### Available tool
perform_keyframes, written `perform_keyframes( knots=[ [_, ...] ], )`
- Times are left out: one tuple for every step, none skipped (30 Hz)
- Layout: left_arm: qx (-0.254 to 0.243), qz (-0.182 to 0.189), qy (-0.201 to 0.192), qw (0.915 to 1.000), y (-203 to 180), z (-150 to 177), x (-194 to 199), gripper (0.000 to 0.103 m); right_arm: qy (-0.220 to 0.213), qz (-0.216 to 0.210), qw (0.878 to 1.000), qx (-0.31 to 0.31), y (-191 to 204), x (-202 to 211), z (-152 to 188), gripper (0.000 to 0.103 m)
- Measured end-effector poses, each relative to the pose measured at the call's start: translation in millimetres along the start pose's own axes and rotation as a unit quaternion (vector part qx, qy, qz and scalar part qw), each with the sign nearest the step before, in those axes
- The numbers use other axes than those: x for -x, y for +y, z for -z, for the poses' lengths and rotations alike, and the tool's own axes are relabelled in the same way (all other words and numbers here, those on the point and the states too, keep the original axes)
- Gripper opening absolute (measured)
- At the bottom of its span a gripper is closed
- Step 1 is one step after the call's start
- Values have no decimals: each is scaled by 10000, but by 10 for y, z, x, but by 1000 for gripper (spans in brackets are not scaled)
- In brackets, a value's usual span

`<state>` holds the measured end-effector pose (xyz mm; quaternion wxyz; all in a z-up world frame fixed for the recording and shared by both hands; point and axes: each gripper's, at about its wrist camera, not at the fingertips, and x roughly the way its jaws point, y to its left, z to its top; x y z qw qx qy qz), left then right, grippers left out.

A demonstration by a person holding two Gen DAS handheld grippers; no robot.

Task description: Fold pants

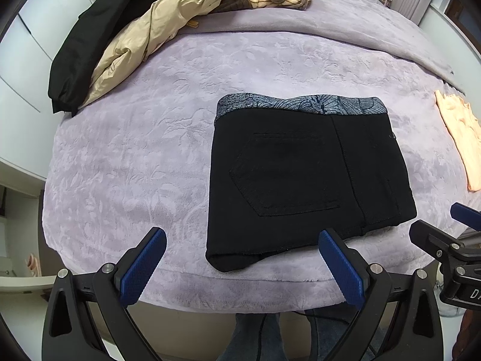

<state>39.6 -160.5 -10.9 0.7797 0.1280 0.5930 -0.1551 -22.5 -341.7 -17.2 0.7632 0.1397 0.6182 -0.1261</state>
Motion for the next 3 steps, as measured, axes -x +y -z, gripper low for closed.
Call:
perform_keyframes(
  knots=[
    [-24,24,-11,10000,-6,-2,5,101,8,7,10000,1,2,-7,3,103],
    [-39,46,-10,10000,-15,-3,11,101,16,13,10000,0,-2,-12,3,103],
    [-46,60,-5,10000,-23,-4,15,101,23,18,10000,-5,-6,-18,5,103]
  ],
)
